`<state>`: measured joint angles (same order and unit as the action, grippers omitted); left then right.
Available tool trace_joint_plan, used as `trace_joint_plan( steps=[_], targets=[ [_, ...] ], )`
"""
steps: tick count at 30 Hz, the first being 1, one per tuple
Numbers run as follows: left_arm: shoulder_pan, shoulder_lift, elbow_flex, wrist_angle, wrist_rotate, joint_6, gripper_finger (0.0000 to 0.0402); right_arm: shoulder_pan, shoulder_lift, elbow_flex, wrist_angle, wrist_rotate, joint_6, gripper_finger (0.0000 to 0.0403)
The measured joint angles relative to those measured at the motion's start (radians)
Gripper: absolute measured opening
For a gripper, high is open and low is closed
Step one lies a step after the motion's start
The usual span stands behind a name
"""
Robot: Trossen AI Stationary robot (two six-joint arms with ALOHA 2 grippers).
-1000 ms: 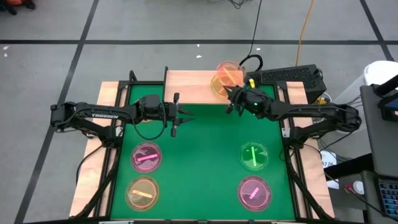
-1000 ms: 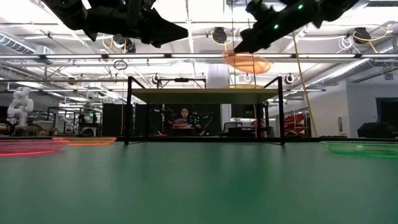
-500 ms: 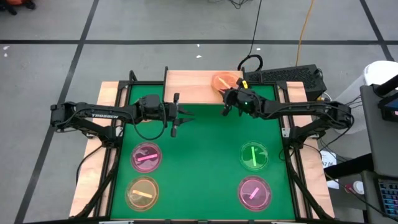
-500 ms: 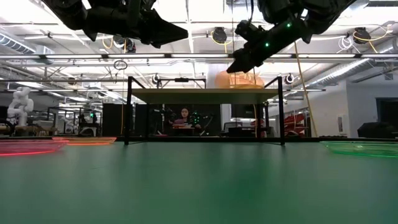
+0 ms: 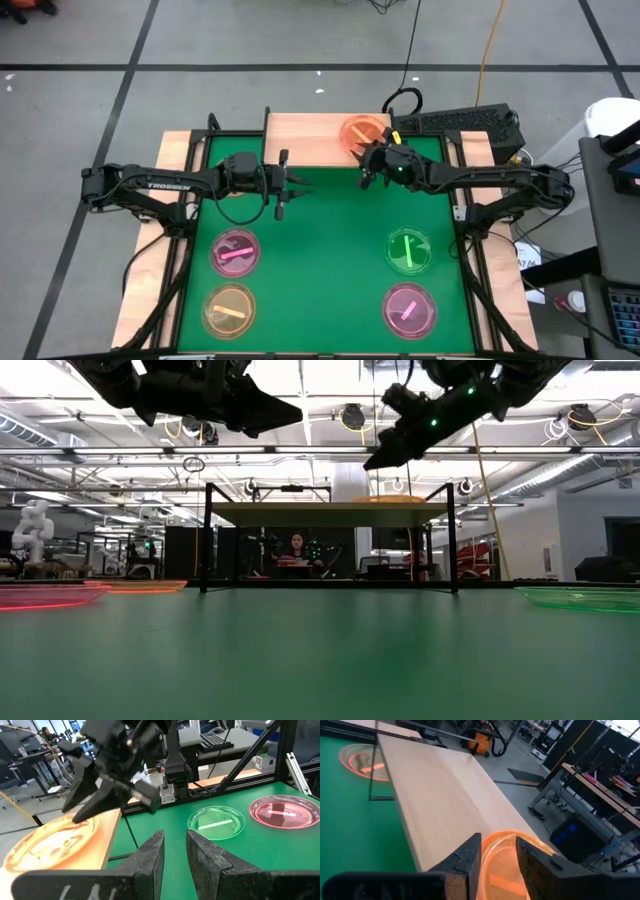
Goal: Place and stack plates onto a shelf
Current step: Stack the pink plate on top of the orange plate on the shelf
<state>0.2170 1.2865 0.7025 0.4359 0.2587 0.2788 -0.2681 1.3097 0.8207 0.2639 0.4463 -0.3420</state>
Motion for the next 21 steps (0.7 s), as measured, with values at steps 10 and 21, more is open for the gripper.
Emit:
trace_joint_plan(
  steps=[10,21],
  targets=[
    [0.0,0.0,0.0,-0.022,0.0,0.062,0.0088,0.107,-0.248,-0.056,-0.098,-0.002,0.085,0.0101],
    [-0.011,-0.012,0.007,-0.044,-0.134,-0.068,0.0088,0.215,-0.484,-0.296,-0.017,-0.002,0.095,0.01]
  ],
)
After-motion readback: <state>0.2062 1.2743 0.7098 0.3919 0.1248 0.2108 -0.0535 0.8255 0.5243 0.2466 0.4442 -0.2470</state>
